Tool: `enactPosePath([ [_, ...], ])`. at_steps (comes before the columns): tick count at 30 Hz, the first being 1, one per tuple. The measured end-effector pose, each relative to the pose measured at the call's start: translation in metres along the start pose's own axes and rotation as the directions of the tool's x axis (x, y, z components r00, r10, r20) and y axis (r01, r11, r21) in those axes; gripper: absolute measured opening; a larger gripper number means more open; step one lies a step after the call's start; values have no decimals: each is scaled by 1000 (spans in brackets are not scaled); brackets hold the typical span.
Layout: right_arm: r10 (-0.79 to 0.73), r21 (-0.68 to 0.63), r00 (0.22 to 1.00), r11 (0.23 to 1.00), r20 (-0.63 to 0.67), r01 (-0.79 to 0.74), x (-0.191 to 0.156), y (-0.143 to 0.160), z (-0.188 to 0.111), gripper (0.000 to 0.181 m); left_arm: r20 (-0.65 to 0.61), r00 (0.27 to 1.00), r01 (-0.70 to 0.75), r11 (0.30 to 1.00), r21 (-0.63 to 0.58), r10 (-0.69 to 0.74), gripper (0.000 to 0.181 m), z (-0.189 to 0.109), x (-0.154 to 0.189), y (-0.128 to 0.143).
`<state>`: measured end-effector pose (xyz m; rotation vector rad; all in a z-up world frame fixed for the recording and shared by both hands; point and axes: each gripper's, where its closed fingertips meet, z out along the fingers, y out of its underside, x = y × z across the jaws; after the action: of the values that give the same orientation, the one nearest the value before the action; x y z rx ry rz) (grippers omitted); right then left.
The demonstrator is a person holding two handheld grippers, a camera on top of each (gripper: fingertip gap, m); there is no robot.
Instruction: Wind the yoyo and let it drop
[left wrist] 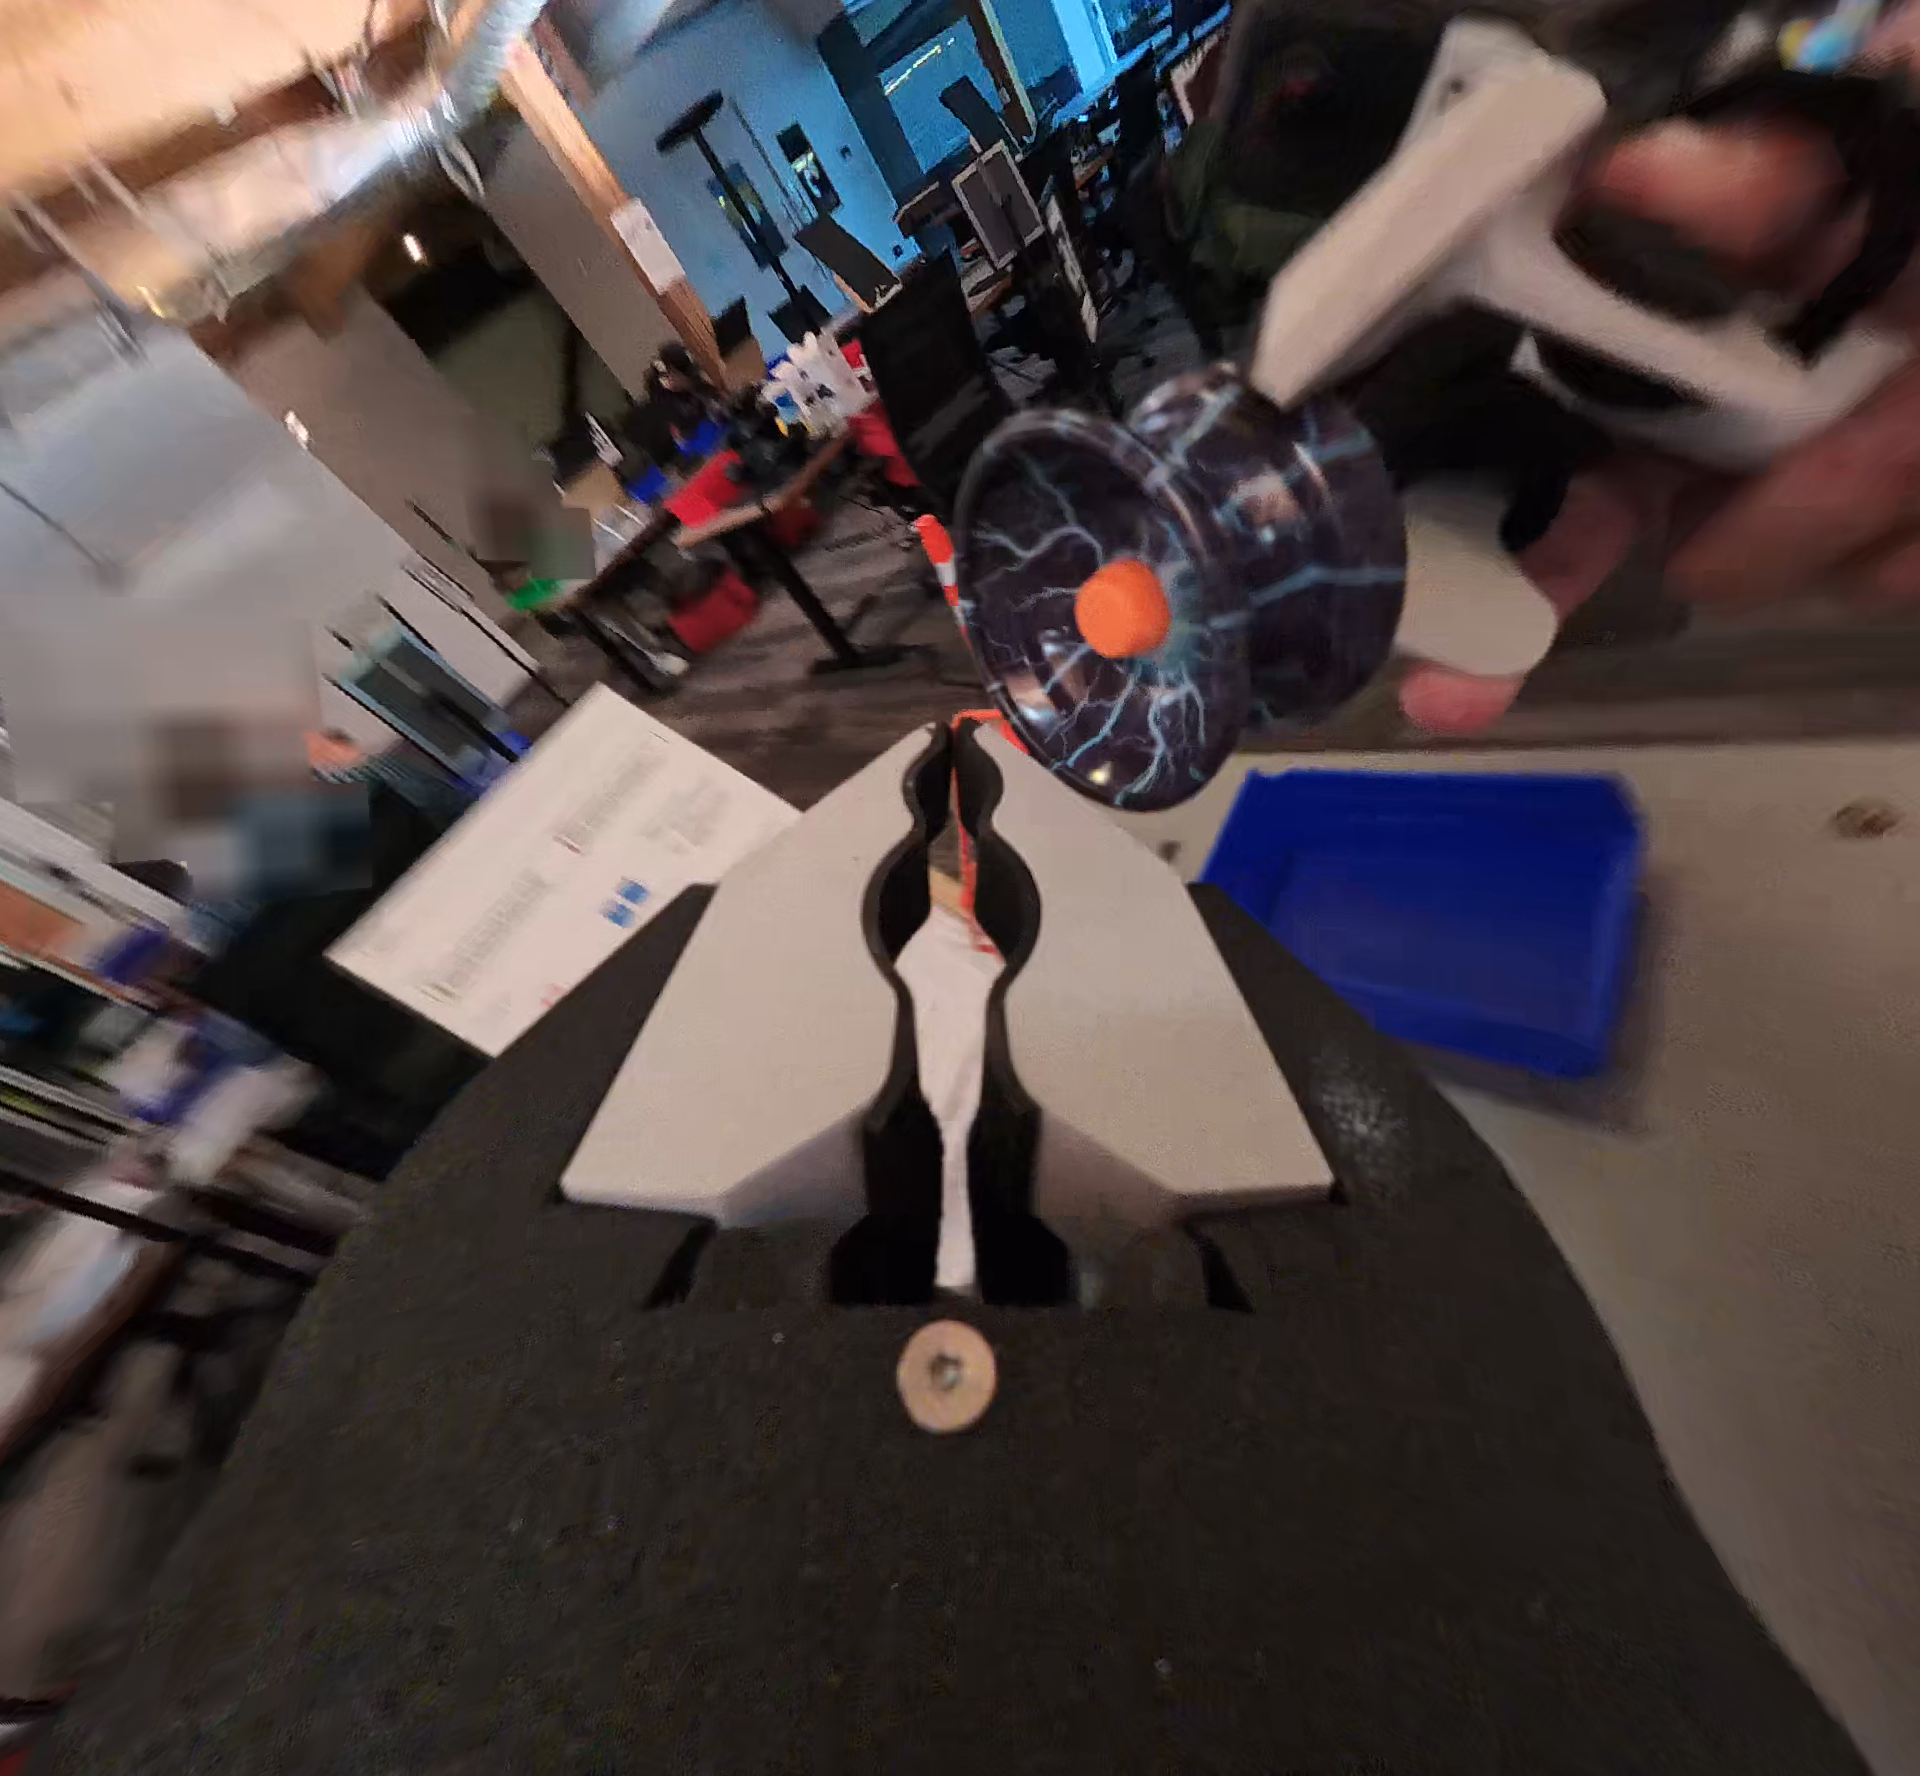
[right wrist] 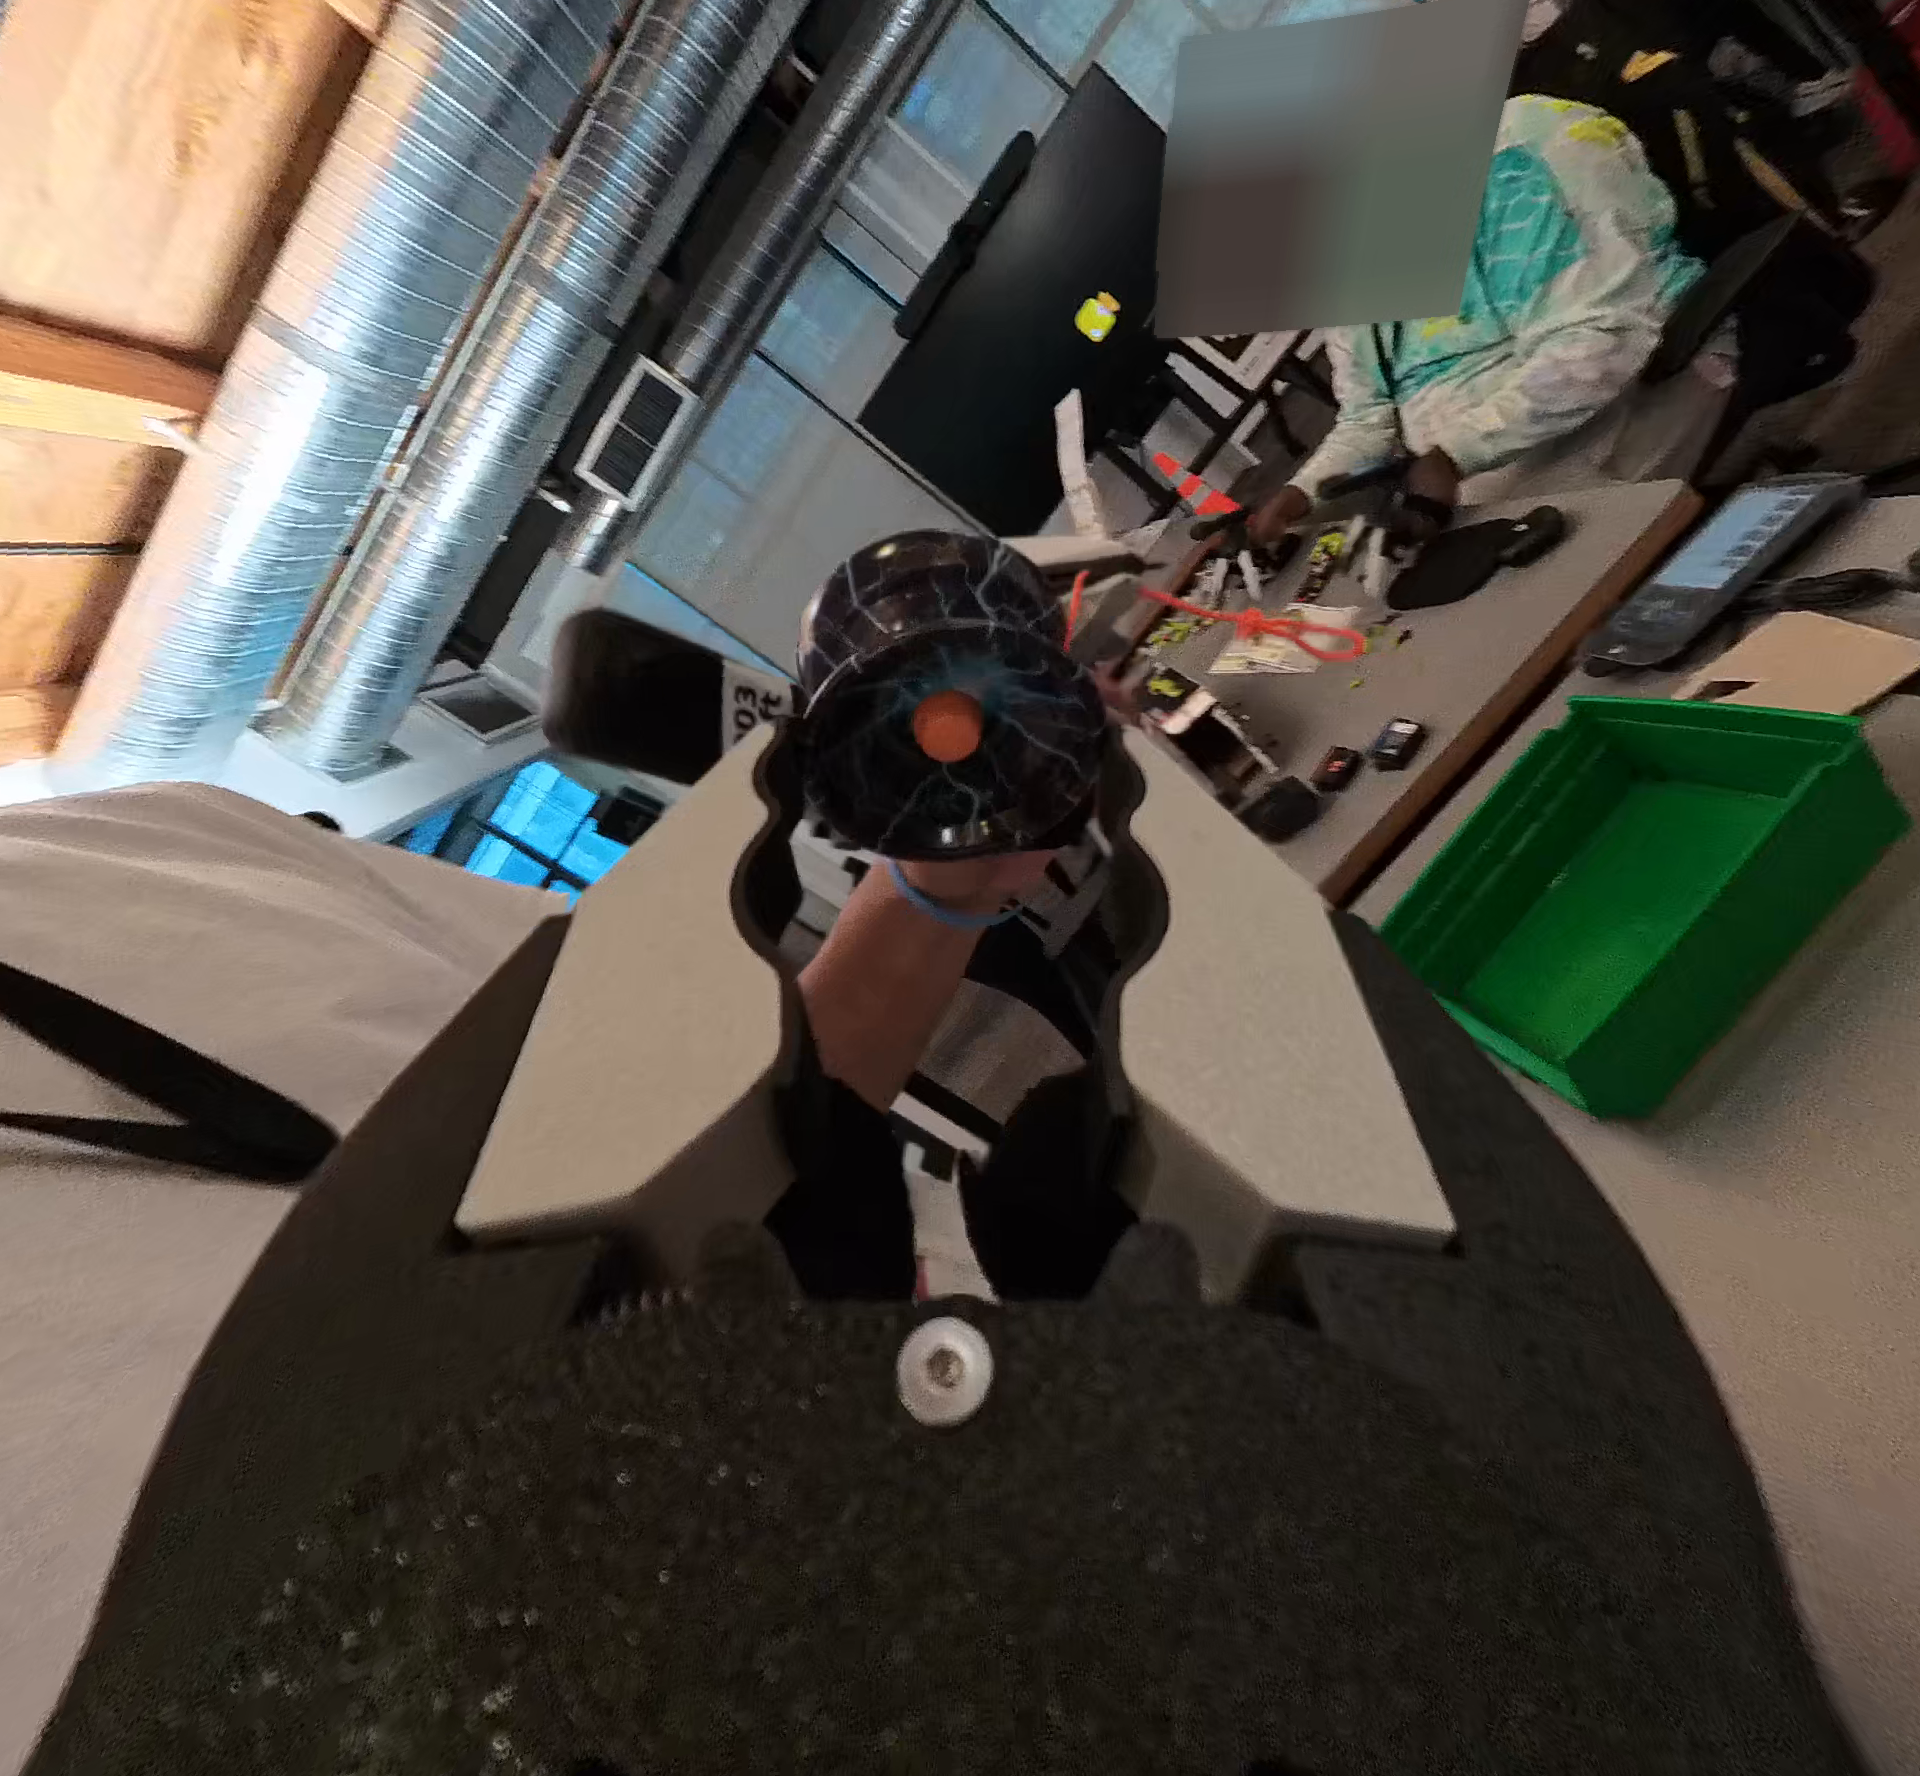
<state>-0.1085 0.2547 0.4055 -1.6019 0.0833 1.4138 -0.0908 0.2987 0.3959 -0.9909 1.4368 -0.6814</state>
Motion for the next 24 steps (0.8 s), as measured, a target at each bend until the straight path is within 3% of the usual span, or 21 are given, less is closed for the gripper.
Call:
enactPosePath([
  [3,-11,-17,996,1000,85,13,-17,2,-1,56,-19,979,-204,979,16,204,0,0,11,-2],
  [9,-54,-127,993,990,104,68,-25,18,-5,56,-25,970,-240,970,43,241,0,11,21,10],
  [13,-64,-169,996,983,69,75,-19,26,-9,56,-35,964,-261,963,69,264,0,15,17,3],
  [18,-260,-309,956,928,-139,207,18,39,-16,56,-36,881,-473,881,-25,472,0,19,-1,16],
  [21,-416,-430,879,855,-234,290,36,43,-17,57,-113,858,-510,857,-73,501,0,18,6,12],
  [24,-537,-496,782,797,-318,346,52,37,-17,58,-179,848,-528,827,-196,499,0,15,9,10],
])
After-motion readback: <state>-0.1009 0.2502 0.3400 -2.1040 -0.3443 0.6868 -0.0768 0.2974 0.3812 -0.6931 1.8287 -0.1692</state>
